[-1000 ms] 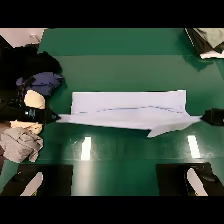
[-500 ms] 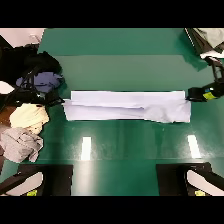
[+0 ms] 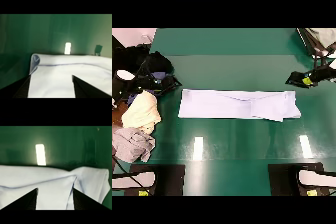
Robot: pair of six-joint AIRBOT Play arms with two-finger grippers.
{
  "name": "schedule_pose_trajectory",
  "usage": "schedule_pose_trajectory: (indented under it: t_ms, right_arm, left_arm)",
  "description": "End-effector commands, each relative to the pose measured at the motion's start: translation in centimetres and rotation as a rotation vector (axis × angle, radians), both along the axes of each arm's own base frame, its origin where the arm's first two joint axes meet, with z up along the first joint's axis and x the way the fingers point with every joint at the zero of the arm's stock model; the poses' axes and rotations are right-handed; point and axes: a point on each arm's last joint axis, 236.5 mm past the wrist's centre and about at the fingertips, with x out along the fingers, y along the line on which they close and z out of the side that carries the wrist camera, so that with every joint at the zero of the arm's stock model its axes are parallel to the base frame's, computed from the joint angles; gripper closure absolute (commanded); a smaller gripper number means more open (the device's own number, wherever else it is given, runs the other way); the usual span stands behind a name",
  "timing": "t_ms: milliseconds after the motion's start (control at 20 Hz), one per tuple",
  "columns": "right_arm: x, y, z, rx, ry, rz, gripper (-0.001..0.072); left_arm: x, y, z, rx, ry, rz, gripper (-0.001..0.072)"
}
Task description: Fold the shirts.
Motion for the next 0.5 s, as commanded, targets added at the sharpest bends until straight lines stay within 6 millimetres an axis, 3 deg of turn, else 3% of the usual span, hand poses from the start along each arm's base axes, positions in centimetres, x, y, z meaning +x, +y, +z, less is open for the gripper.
schedule_pose_trajectory:
  t_ms: [0,100,150,200,250,300,450]
  right_arm:
    - [1.1,0.5,2.5,0.146,-0.066,0.021,0.0215]
    - [-1.8,-0.7,1.9,0.170,0.023,0.081,0.0215]
    - [-3.3,-1.6,1.2,0.183,0.064,0.093,0.0215]
    - [-4.6,-2.5,0.4,0.201,0.102,0.089,0.0213]
    - [-5.8,-3.6,-0.6,0.219,0.135,0.067,0.0118]
    - [-6.9,-4.9,-1.8,0.241,0.163,0.021,-0.0007]
    - [-9.1,-7.2,-5.1,0.286,0.204,-0.047,-0.0002]
  left_arm:
    - [0.6,-0.9,2.0,-0.039,-0.013,-0.034,0.0100]
    - [-1.2,-2.1,1.8,-0.065,0.043,-0.103,0.0101]
    - [-1.9,-2.4,1.8,-0.068,0.058,-0.136,0.0161]
    - [-2.5,-2.8,1.7,-0.072,0.071,-0.165,0.0446]
    - [-2.9,-3.1,1.7,-0.067,0.071,-0.199,0.0689]
    - [-3.1,-3.6,1.7,-0.069,0.072,-0.216,0.0674]
    - [-4.1,-6.3,1.6,-0.067,0.081,-0.284,0.0674]
